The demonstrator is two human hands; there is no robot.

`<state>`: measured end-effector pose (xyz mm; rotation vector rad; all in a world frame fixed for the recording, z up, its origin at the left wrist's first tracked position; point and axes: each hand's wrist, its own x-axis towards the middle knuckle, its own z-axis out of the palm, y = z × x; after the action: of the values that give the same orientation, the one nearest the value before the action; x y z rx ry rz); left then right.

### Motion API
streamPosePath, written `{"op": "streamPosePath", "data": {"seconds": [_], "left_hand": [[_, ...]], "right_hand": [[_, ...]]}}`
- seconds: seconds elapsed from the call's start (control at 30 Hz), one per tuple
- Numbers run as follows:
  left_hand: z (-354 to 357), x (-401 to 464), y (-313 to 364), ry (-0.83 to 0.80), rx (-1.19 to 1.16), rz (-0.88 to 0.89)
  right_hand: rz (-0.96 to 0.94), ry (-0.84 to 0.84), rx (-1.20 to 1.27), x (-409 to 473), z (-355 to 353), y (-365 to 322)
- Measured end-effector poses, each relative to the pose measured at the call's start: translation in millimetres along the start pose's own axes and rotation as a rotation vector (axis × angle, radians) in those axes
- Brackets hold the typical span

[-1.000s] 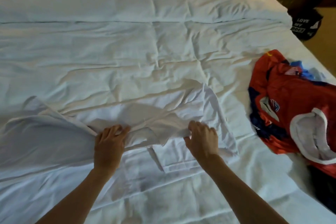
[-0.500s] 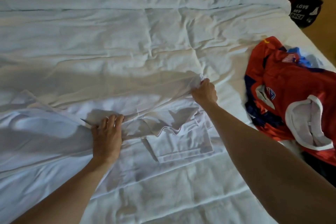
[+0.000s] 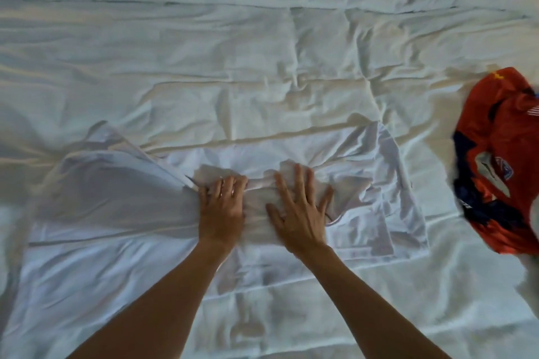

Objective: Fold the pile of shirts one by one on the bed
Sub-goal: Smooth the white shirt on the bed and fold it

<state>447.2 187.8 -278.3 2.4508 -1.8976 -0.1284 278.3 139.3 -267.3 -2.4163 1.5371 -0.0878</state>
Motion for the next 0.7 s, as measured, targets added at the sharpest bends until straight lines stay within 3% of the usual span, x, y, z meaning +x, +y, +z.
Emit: {"op": "streamPosePath", "data": {"seconds": [0.13,0.23,0.33,0.43,0.57,0.7], "left_hand": [[-7.8,3.8,5.7,-0.020,-0.009,-0.036],[-21.1,4.2,19.0,0.058,-0.074,-0.041],[-25.9,-1.6,44.4,0.200,-0.350,0.210],[-27.4,-13.7,81.2,0.147,-0.579,0.426],[-14.2,-16.6,113.1,0.079,-0.516,0.335],[-10.1,-11.7,113.6,0.083,-0.542,0.172]], "right_hand": [[-0.043,0.148,0.125,-22.2,-25.9,28.2],[-0.026,0.207,0.036,-37.9,-45.7,73.5],[-0.032,0.212,-0.007,-43.2,-55.6,115.5],[-0.123,0.271,0.025,-40.1,-63.4,139.8],[-0.174,0.301,0.095,-34.6,-74.0,147.6],[-0.154,0.120,0.249,-38.5,-77.1,153.9]]}}
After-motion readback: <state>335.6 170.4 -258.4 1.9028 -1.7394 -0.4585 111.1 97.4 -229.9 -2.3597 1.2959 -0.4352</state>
